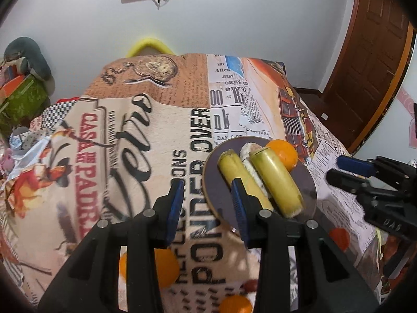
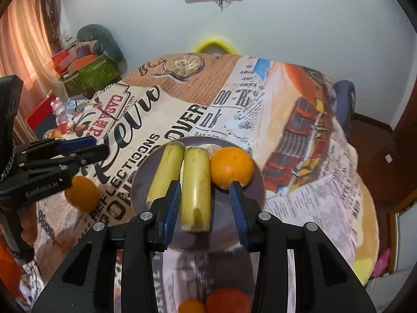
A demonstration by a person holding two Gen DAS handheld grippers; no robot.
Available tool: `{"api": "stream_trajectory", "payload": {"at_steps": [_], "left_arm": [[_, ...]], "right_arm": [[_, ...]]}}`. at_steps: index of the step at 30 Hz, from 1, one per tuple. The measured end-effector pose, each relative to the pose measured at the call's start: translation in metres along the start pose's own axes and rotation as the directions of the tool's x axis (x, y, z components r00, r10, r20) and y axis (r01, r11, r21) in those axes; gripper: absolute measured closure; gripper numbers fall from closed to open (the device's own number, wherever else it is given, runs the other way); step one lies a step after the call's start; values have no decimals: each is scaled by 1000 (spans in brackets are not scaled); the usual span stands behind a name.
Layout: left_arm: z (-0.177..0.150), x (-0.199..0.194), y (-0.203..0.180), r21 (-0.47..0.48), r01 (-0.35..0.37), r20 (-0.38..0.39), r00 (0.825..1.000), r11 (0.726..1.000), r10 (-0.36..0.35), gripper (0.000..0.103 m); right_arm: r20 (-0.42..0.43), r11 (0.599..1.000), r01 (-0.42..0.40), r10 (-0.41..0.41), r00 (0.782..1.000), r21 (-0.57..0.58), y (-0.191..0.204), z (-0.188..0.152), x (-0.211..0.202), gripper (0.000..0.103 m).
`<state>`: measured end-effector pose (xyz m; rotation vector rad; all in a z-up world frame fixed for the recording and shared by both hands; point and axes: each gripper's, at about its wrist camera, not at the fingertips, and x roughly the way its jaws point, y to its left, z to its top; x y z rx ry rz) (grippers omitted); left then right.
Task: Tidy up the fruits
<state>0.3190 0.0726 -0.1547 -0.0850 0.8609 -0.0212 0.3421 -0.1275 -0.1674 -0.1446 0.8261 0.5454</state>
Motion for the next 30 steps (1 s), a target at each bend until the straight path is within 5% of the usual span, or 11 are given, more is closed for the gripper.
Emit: {"api": "stream_trajectory", "payload": {"at_steps": [14, 23, 30], "left_arm": [[-46, -57, 33, -6, -67, 6, 998, 998, 67, 52], [-79, -45, 56, -22, -97, -56, 994, 995, 96, 35], [-90, -24, 63, -45, -88, -89, 993, 995, 84, 33]], "right_arm": [[18, 996, 77, -78, 997, 43, 2, -47, -44, 60], [-29, 985, 113, -110, 994, 134, -11, -81, -39, 57], [-103, 974, 150, -134, 986, 172, -19, -103, -18, 57]]}}
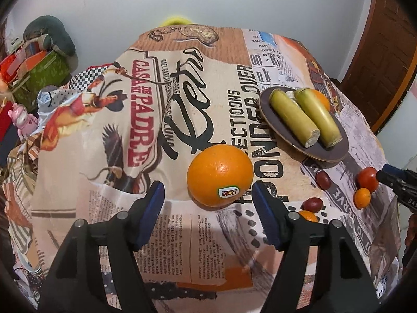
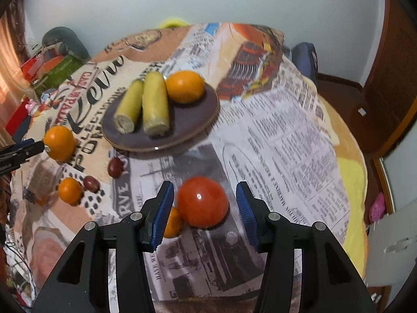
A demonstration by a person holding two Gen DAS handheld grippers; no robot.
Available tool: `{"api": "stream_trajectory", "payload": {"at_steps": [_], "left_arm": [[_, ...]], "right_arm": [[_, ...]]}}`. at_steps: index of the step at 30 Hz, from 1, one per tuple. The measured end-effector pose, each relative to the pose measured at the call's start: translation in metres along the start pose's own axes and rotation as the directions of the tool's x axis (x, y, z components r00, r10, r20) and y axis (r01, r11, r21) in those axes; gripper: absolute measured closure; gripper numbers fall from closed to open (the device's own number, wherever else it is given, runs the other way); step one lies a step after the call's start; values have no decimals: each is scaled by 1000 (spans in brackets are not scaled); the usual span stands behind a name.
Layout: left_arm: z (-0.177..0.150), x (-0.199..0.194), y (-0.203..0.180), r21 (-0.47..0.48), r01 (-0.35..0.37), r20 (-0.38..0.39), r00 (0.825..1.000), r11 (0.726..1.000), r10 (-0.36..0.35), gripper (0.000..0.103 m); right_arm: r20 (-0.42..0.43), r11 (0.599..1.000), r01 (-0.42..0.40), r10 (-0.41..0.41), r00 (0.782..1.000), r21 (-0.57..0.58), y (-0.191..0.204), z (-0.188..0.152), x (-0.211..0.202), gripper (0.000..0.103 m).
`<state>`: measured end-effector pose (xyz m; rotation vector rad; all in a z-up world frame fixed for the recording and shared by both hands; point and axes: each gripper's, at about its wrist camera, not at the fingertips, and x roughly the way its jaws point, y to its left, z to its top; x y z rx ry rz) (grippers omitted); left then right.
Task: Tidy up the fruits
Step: 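Grasp the large orange with the left tool while the right tool grasps the red tomato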
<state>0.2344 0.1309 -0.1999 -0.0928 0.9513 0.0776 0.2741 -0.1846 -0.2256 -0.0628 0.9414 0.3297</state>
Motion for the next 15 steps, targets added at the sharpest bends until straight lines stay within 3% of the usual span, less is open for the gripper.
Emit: {"api": "stream_trajectory", "payload": {"at_steps": [8, 15], "left_arm": [[4, 29, -1, -18, 20, -25, 999, 1000, -21, 25], [7, 45, -5, -27, 38, -38, 999, 999, -39, 25]], "right_arm": [[-31, 997, -44, 46, 998, 58, -3, -1, 19, 57], [-44, 997, -63, 66, 997, 51, 0, 0, 28, 56]]}}
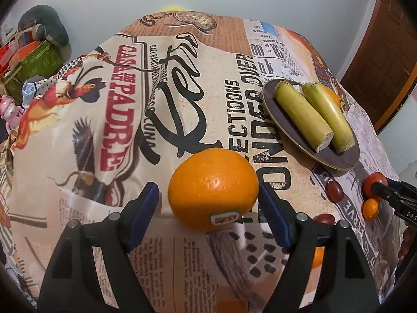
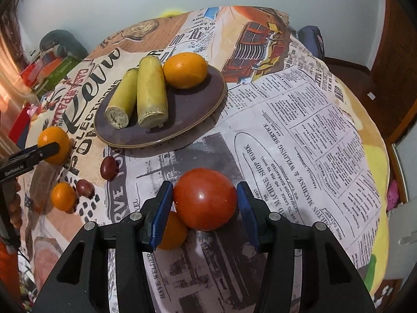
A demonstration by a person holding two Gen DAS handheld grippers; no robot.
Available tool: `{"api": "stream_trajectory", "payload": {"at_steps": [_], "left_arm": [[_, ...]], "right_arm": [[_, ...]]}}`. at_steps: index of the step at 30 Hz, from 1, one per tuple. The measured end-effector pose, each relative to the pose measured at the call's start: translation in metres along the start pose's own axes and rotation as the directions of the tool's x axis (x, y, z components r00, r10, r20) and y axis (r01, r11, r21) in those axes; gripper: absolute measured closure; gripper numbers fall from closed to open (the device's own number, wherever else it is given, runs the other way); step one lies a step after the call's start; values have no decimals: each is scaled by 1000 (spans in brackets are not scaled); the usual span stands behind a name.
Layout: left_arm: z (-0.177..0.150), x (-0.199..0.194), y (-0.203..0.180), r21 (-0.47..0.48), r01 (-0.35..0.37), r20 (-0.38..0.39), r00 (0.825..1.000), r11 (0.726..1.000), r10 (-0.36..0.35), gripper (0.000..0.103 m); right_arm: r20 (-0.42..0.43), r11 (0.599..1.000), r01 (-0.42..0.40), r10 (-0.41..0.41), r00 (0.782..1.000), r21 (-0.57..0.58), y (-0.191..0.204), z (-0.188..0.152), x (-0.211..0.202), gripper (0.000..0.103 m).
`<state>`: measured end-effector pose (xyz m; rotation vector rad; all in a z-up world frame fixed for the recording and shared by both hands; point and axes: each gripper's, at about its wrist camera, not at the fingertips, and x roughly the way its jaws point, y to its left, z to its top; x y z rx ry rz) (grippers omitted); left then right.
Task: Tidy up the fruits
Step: 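Grasp the large orange with the left tool while the right tool grasps the red tomato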
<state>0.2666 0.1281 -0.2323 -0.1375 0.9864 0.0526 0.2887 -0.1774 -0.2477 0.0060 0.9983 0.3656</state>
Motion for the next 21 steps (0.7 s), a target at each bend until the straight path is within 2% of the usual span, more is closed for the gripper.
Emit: {"api": "stream_trajectory", "payload": {"at_steps": [3, 7, 14, 21], "left_arm": [[1, 3, -2, -2, 20, -12, 1000, 1000, -20, 25], [2, 2, -7, 14, -5, 1, 1000, 1000, 5, 34], [5, -2, -6, 2, 16, -20, 1000, 1000, -16, 35], [9, -18, -26, 42, 16, 13, 1000, 999, -17, 35]], "right_arm": [[-6, 1000, -16, 16, 1000, 1, -1, 1, 2, 56], [1, 1000, -23, 23, 1000, 0, -3, 2, 1, 58], [21, 999, -33, 33, 999, 14, -5, 2, -5, 59], [64, 999, -35, 35, 997, 4, -5, 8, -20, 59]]}}
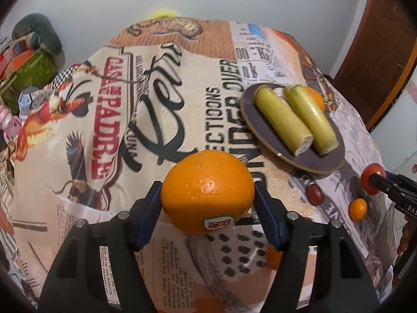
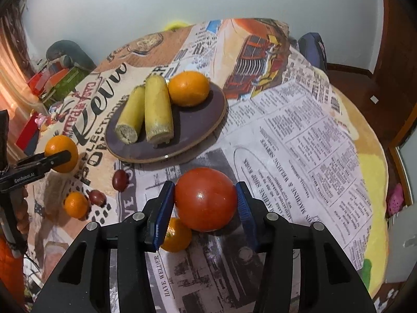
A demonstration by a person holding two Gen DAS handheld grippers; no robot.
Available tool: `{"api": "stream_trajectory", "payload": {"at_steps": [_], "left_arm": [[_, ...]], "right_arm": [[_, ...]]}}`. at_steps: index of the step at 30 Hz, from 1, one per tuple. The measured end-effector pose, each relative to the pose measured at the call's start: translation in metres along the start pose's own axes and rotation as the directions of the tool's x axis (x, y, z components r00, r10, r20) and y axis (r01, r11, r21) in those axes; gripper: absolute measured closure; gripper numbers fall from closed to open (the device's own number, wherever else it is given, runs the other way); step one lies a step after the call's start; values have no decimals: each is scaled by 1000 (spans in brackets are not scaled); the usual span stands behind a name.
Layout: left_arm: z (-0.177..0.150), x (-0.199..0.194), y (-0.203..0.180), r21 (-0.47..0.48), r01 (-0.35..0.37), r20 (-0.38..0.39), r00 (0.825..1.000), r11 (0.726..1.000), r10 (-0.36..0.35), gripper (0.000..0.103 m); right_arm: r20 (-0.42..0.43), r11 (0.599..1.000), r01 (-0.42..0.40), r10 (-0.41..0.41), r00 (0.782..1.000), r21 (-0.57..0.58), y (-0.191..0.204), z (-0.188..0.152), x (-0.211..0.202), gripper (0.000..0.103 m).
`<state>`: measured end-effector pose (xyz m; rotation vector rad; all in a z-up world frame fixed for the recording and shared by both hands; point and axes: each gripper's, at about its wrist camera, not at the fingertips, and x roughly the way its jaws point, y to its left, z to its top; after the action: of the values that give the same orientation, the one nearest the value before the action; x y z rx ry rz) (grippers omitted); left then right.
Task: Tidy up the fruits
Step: 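Grasp the large orange with the left tool while the right tool grasps the red tomato, then lower the large orange and tomato onto the grey plate and open both tools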
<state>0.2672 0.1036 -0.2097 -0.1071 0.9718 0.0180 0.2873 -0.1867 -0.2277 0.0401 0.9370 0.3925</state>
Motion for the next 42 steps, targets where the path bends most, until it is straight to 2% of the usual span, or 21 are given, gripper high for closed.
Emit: {"api": "stream_trajectory", "payload": {"at_steps": [15, 28, 34, 37, 42], "left_arm": [[34, -1, -38, 25, 59, 36, 998, 998, -60, 35], [65, 22, -62, 59, 61, 53, 997, 996, -64, 35], [66, 43, -71, 77, 48, 24, 998, 996, -50, 35], [68, 44, -74, 88, 35, 54, 998, 996, -40, 35], [74, 50, -63, 36, 77, 49, 996, 996, -79, 35]], "right_arm": [[92, 999, -6, 10, 996, -42, 0, 33, -12, 59], [146, 998, -13, 22, 989, -66, -2, 73, 2, 59], [133, 997, -26, 36, 991, -75, -1, 84, 22, 59], [107, 997, -39, 45, 993, -61, -2, 85, 40, 59], [57, 997, -53, 56, 997, -59, 2, 80, 63, 59]]}}
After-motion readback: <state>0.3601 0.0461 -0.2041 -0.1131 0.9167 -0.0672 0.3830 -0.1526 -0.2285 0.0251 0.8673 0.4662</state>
